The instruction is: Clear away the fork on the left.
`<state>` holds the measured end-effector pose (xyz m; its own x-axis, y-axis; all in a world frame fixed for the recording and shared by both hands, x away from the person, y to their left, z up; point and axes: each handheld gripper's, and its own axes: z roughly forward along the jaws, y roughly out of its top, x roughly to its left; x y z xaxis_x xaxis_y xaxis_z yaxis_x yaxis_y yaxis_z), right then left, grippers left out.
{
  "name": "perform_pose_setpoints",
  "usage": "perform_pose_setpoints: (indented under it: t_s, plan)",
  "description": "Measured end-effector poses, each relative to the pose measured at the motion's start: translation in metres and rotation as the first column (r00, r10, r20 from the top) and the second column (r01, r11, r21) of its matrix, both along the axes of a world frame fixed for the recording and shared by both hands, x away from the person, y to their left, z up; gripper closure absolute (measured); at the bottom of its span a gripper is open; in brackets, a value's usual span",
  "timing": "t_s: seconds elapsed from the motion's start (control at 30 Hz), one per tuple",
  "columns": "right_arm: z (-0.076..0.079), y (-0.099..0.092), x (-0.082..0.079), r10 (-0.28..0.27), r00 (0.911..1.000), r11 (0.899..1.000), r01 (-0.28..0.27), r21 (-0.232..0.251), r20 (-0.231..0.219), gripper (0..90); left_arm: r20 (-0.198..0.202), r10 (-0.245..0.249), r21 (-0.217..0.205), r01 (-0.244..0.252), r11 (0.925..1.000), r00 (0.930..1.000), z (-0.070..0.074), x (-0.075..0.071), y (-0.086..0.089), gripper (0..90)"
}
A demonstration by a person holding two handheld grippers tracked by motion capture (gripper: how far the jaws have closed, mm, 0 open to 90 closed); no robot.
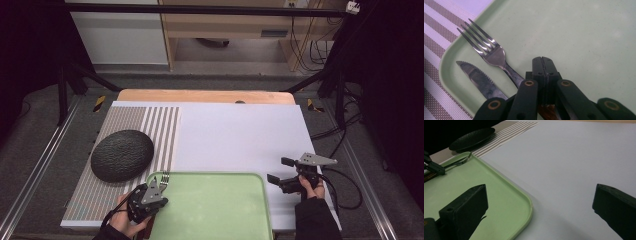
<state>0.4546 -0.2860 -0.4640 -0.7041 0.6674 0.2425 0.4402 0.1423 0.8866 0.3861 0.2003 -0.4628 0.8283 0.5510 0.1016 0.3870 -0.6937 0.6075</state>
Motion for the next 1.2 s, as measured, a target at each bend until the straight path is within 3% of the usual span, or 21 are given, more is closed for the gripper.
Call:
perform_pose_setpoints:
  t_s: [0.33, 0.5, 0.6, 0.73, 0.87, 1.0, 1.1, 1.2]
  plan:
    - [0.000, 0.000, 0.000, -0.001, 1.0000, 1.000, 0.001, -0.002, 0.005, 0.3, 0.006, 0.002, -0.003, -0.002, 1.0000, 1.0000, 0.000, -0.001, 0.005, 87.9]
    - [0.000, -0.001, 0.000, -0.002, 1.0000, 1.000, 0.002, 0.000, 0.005, 0.3, 0.015, -0.004, -0.014, 0.004, 0.9999, 0.9999, 0.002, -0.002, 0.004, 80.6]
    - [0.000, -0.001, 0.000, -0.002, 1.0000, 1.000, 0.002, 0.002, 0.004, 0.3, 0.023, -0.014, -0.041, 0.015, 0.9990, 0.9996, 0.007, -0.002, 0.004, 69.1]
    - [0.001, -0.001, 0.000, -0.001, 1.0000, 1.000, 0.001, 0.003, 0.005, 0.3, 0.025, -0.036, -0.066, 0.038, 0.9971, 0.9990, 0.012, 0.001, 0.007, 44.1]
    - [0.001, -0.001, 0.000, 0.001, 1.0000, 1.000, -0.001, 0.002, 0.005, 0.3, 0.014, 0.003, -0.069, -0.002, 0.9976, 0.9999, 0.016, 0.005, 0.010, 19.5]
    - [0.001, -0.001, 0.000, 0.000, 1.0000, 1.000, 0.000, 0.002, 0.005, 0.3, 0.010, 0.002, -0.096, -0.001, 0.9953, 0.9999, 0.018, 0.007, 0.016, 12.8]
    - [0.000, 0.000, 0.000, 0.001, 1.0000, 1.000, -0.001, 0.003, 0.006, 0.3, 0.014, -0.025, -0.119, 0.026, 0.9925, 0.9996, 0.020, 0.008, 0.020, 9.7]
    - [0.000, 0.000, 0.000, 0.001, 1.0000, 1.000, -0.001, 0.001, 0.006, 0.3, 0.024, -0.032, -0.117, 0.035, 0.9925, 0.9992, 0.022, 0.009, 0.022, 7.5]
